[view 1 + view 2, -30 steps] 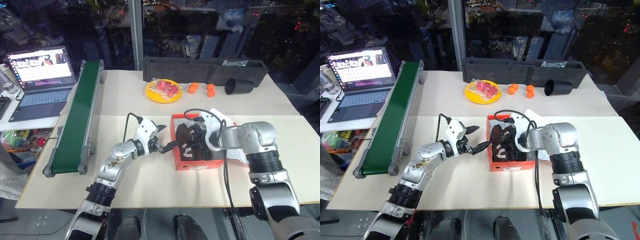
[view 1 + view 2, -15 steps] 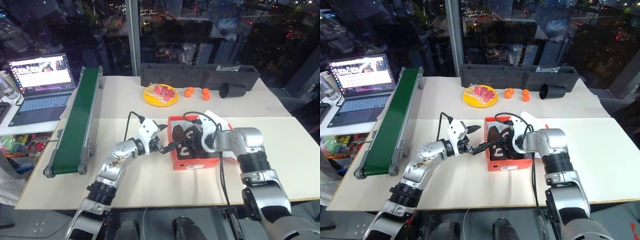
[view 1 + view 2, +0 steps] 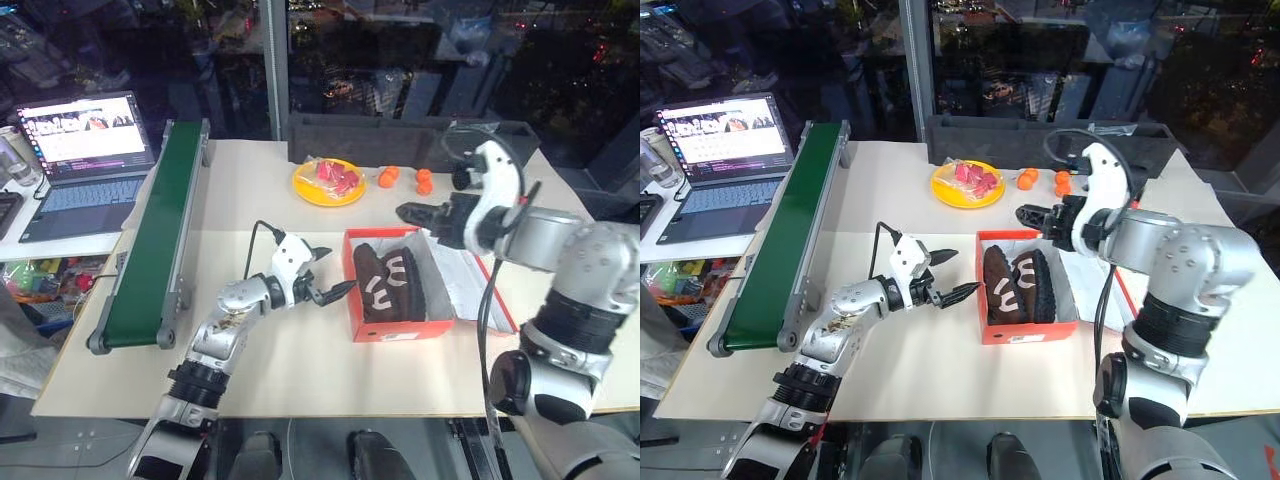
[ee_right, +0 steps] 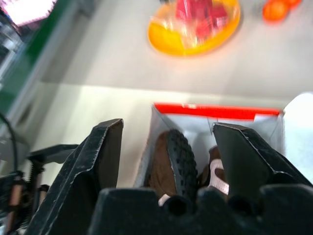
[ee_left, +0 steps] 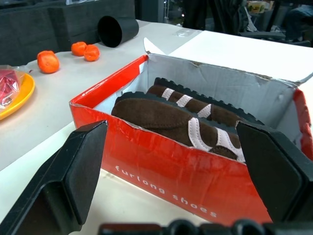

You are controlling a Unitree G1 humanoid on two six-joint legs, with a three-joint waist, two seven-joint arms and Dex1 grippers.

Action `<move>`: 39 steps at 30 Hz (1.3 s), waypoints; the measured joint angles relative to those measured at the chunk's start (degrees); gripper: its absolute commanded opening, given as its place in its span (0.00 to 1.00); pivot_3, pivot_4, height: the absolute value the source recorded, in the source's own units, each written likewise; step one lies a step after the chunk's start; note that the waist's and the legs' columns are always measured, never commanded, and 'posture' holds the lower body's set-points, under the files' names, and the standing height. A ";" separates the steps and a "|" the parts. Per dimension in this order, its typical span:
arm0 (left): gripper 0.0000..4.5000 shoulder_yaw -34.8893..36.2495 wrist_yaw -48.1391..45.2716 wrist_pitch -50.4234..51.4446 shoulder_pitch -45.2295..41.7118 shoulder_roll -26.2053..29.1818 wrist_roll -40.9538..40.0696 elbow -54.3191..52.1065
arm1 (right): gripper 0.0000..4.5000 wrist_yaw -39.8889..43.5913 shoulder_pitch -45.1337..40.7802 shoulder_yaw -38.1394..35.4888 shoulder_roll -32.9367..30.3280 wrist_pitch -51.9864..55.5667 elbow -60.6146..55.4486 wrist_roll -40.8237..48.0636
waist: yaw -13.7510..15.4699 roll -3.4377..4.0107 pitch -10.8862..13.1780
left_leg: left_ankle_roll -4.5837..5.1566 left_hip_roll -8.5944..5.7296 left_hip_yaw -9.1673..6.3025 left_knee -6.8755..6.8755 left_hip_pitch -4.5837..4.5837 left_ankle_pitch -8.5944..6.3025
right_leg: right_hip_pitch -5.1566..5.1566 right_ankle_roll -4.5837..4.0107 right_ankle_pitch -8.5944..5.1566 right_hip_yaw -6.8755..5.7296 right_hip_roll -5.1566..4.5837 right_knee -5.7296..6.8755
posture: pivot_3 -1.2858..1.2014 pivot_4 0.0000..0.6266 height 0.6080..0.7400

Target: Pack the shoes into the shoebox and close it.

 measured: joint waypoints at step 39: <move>1.00 -2.11 -8.15 -1.25 -2.87 -0.13 -1.24 4.12 | 0.00 -33.75 17.77 -28.44 15.63 0.07 7.68 5.26 | -0.60 0.15 0.02 | 0.01 -0.04 -0.01 0.04 0.78 0.00 | 0.71 0.22 -0.22 0.11 0.05 0.02 | 0.52 0.24 0.80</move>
